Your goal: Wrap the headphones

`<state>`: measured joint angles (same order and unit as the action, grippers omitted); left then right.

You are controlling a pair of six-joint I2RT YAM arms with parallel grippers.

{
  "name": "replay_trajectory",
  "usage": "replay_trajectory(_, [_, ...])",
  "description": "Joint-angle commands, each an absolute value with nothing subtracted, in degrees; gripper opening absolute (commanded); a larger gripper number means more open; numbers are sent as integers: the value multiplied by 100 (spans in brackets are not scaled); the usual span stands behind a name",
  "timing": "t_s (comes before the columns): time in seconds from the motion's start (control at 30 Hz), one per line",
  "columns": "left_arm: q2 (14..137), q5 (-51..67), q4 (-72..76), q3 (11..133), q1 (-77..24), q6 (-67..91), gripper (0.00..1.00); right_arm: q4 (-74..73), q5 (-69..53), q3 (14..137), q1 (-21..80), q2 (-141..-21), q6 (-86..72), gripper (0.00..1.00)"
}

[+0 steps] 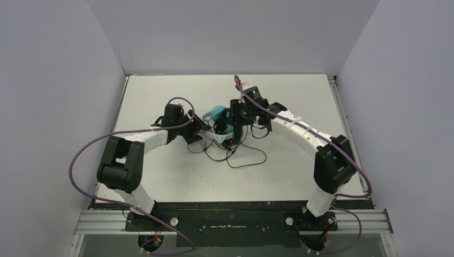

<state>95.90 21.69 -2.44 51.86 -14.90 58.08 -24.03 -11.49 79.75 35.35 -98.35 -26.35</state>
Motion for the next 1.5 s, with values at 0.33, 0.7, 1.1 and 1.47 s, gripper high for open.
replay_trajectory(0.33, [9838,2037,360,5755,-1648,6161,25,-2423,-989,8235,3566,-9660,-2539,26])
replay_trajectory(0.7, [8909,2088,-1791,6389,-1636,5012,5,-2283,-1027,7887,2992,-9304,-2300,19])
replay_trajectory(1.1, [7778,3748,-1786,6008,-1530,5815,5,-2156,-1395,7629,2660,-9069,-2229,19])
replay_trajectory(1.47, [6766,2784,-3605,6707,-720,5033,5,-2991,412,7484,2074,-8399,-2738,20])
